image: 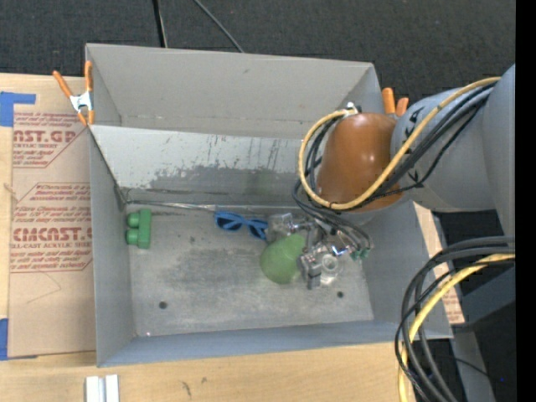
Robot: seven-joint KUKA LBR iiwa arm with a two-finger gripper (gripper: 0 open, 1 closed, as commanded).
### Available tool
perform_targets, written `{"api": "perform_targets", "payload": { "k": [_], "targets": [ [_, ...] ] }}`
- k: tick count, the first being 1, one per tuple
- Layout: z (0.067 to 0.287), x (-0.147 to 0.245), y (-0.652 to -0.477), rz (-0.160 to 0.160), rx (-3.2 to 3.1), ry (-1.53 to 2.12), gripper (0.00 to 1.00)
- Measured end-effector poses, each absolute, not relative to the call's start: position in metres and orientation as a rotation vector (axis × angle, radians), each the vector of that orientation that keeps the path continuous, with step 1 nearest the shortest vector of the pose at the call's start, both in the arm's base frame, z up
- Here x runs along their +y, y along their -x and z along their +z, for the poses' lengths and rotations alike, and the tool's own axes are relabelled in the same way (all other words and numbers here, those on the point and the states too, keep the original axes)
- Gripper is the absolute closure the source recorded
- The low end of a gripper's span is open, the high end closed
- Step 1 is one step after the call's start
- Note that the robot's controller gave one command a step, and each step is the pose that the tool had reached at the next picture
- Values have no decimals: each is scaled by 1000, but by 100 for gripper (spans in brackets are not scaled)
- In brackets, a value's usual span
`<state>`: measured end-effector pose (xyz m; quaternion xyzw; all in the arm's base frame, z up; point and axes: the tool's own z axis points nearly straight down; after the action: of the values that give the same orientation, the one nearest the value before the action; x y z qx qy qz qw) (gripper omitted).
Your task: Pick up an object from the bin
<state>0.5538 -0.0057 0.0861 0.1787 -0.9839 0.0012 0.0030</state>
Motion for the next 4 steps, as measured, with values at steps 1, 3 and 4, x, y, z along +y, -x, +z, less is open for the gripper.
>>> {"api": "perform_targets", "payload": {
  "k": [1,3,4],
  "targets": [
    [86,-6,-554,4,-3085,-560,100],
    [86,-6,-554,4,-3085,-560,100],
    [86,-6,-554,4,-3085,-560,100]
  ]
}}
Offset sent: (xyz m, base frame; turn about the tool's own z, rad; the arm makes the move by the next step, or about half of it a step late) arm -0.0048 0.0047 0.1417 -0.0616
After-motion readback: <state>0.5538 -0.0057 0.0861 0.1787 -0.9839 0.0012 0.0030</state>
